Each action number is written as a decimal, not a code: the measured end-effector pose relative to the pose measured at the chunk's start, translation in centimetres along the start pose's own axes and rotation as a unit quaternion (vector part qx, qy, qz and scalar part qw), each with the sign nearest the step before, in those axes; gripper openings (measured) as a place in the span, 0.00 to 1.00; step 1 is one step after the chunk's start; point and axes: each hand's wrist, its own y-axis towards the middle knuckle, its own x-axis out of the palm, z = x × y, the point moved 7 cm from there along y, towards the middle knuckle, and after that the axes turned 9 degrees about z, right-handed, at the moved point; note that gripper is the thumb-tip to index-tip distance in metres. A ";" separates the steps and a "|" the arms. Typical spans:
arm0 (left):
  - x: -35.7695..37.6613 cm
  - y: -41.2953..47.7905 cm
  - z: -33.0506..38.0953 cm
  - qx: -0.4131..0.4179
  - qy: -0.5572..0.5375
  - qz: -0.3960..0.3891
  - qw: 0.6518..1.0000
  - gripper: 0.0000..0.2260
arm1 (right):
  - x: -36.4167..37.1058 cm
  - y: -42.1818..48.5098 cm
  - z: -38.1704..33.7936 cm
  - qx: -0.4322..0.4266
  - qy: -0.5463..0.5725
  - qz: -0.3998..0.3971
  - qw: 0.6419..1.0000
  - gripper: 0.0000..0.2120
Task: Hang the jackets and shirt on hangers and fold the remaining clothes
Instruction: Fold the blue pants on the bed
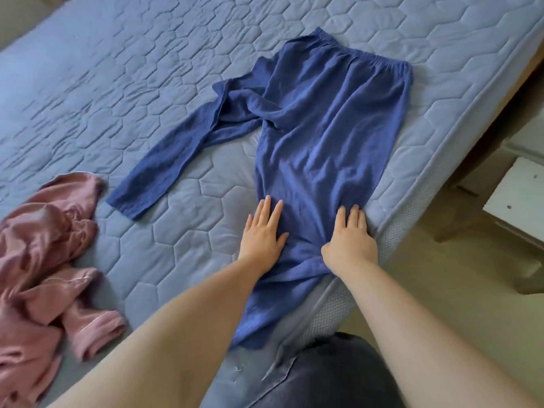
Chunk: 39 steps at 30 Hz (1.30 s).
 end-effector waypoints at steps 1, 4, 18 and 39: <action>-0.3 -0.9 -0.4 -0.028 -0.038 -0.003 0.999 0.35 | 0.1 -0.3 0.1 -0.013 -0.030 -0.008 0.999 0.38; -1.4 -3.8 -1.4 -0.125 -0.121 -0.017 0.985 0.42 | 0.0 -0.8 0.1 -0.057 -0.107 -0.060 0.991 0.39; -2.1 -10.9 -4.6 -0.331 -0.064 -0.245 0.909 0.15 | -1.0 -0.8 -0.5 -0.154 -0.225 -0.260 0.926 0.57; -3.5 -27.2 -4.8 -0.683 -0.405 0.140 0.592 0.07 | -4.8 -9.0 -4.0 -0.412 -0.101 -0.098 0.900 0.22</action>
